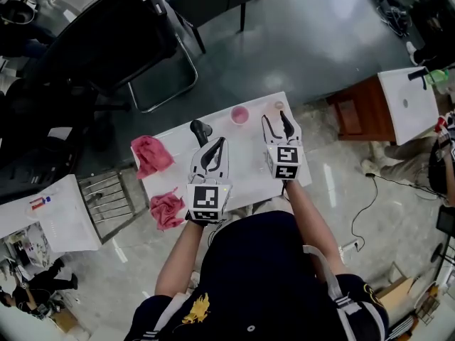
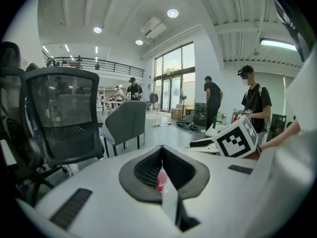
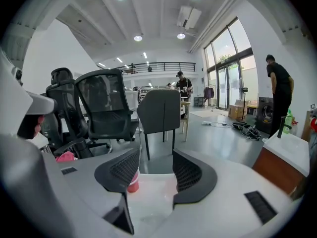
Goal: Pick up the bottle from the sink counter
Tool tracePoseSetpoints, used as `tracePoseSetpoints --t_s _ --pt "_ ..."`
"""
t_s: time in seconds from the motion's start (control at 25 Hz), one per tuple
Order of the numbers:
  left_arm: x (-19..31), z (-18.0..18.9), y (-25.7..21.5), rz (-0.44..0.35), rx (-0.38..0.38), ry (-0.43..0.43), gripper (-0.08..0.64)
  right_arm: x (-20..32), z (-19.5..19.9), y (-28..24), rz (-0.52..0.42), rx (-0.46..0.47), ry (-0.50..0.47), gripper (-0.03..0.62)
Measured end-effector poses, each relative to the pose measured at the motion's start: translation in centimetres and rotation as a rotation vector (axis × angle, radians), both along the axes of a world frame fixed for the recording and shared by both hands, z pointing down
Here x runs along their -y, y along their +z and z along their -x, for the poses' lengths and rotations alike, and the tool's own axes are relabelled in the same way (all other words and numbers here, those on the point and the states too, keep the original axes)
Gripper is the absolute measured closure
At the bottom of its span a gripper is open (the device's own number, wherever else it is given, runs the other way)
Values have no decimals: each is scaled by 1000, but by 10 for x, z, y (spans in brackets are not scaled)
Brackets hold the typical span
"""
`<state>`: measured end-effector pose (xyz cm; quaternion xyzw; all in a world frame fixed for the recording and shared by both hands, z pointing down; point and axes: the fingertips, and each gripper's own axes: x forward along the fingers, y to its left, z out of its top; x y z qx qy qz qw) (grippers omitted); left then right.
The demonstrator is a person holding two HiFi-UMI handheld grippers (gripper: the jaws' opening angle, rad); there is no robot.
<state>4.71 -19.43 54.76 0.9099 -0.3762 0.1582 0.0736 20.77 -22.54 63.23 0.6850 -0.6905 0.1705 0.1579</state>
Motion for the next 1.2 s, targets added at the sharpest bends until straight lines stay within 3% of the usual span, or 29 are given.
tracePoseSetpoints --t_s 0.2,0.64,1.2 --pt "8 -7 4 1 0 -5 541 10 -4 19 31 13 -1 278" --pt "33 -44 19 12 -14 9 541 25 -22 52 77 22 49 223" --pt "58 -59 56 59 21 -10 541 48 -52 112 164 4 72 183"
